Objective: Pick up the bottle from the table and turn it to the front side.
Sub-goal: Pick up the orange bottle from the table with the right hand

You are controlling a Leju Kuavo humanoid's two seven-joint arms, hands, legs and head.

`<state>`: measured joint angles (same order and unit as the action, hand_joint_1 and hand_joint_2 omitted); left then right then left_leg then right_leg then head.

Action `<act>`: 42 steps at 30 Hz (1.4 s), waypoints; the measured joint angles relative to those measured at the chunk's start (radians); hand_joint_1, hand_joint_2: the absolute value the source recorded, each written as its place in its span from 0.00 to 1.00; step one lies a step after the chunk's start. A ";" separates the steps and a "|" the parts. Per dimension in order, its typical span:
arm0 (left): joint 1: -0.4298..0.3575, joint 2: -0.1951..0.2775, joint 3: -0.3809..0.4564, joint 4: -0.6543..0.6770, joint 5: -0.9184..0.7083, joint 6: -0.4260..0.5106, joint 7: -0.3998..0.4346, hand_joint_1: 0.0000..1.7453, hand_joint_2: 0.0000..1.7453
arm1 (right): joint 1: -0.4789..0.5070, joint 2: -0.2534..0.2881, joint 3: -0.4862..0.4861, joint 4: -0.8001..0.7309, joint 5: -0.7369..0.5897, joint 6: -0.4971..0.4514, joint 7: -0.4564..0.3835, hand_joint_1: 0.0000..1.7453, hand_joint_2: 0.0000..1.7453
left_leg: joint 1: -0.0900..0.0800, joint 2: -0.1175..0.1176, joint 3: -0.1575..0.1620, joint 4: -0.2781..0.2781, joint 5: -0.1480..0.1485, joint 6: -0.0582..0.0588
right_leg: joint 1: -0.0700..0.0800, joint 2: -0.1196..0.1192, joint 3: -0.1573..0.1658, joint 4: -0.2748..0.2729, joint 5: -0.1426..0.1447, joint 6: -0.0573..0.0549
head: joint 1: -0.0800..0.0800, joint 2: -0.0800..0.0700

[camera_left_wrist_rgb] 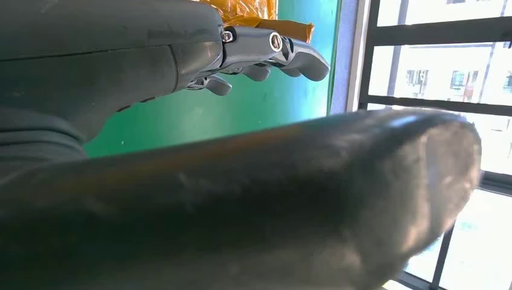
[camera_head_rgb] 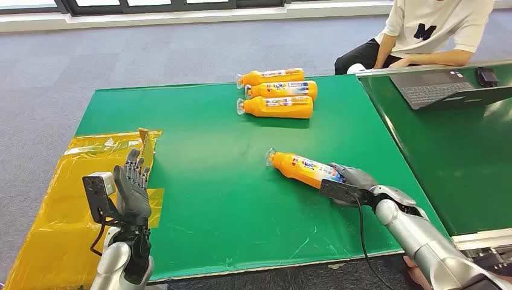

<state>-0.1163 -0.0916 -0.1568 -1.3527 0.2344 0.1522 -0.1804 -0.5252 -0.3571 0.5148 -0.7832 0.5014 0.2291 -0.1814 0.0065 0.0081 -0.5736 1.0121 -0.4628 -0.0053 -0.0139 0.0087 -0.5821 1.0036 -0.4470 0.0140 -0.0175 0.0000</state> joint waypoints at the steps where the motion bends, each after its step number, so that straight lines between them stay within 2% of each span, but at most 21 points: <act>1: 0.002 0.000 0.000 -0.002 0.000 0.000 0.000 0.00 0.00 | 0.001 0.002 0.000 0.000 -0.002 -0.001 0.002 1.00 1.00 | 0.000 0.000 0.000 0.000 0.000 0.000 | 0.000 0.000 0.000 0.000 0.000 0.000 | 0.000 0.000; 20: 0.014 0.000 0.000 -0.016 0.000 -0.003 0.004 0.00 0.00 | 0.066 0.016 -0.022 -0.077 -0.017 -0.037 0.035 1.00 1.00 | 0.000 -0.001 0.001 0.000 0.000 0.000 | 0.000 -0.001 0.001 0.000 -0.001 -0.001 | 0.000 0.000; 24: 0.016 0.000 0.000 -0.021 0.012 -0.003 0.001 0.00 0.00 | 0.071 0.025 -0.031 -0.082 -0.027 -0.057 0.011 1.00 1.00 | 0.000 -0.001 0.001 0.000 0.000 0.000 | 0.000 -0.001 0.001 0.000 -0.001 -0.001 | 0.000 0.000; 27: 0.026 0.000 0.000 -0.032 0.020 -0.003 -0.009 0.00 0.00 | 0.101 0.041 -0.050 -0.098 -0.055 -0.118 -0.076 1.00 1.00 | 0.000 -0.002 -0.001 0.000 0.000 0.000 | 0.000 -0.002 0.000 0.000 -0.001 -0.001 | 0.000 0.000; 30: 0.034 0.000 0.000 -0.045 0.027 -0.001 -0.020 0.00 0.00 | 0.172 0.076 -0.075 -0.165 -0.062 -0.238 -0.193 1.00 1.00 | 0.000 -0.005 -0.005 0.000 0.001 -0.001 | 0.000 -0.004 -0.003 0.001 -0.001 -0.001 | 0.000 0.000; 32: 0.034 0.000 0.000 -0.049 0.029 0.000 -0.025 0.00 0.00 | 0.228 0.112 -0.093 -0.239 -0.049 -0.320 -0.236 1.00 1.00 | 0.001 -0.006 -0.007 0.000 0.001 -0.001 | 0.001 -0.005 -0.005 0.001 -0.001 -0.002 | 0.000 0.000; 35: 0.034 -0.002 0.000 -0.051 0.029 0.000 -0.030 0.00 0.00 | 0.298 0.161 -0.107 -0.343 -0.023 -0.395 -0.251 1.00 1.00 | 0.002 -0.008 -0.008 -0.001 0.001 -0.002 | 0.002 -0.007 -0.006 0.001 -0.003 -0.003 | 0.000 0.000; 42: 0.029 -0.008 0.000 -0.050 0.016 -0.001 -0.038 0.00 0.00 | 0.395 0.225 -0.120 -0.489 0.080 -0.529 -0.248 1.00 1.00 | 0.001 -0.008 -0.010 -0.001 0.000 -0.002 | 0.001 -0.007 -0.008 0.001 -0.004 -0.003 | 0.000 0.000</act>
<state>-0.0869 -0.0994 -0.1568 -1.4029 0.2506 0.1508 -0.2184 -0.1302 -0.1319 0.3944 -1.2723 0.5815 -0.3004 -0.4297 0.0079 -0.0002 -0.5838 1.0115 -0.4627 -0.0072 -0.0124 0.0018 -0.5899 1.0042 -0.4512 0.0108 -0.0175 0.0000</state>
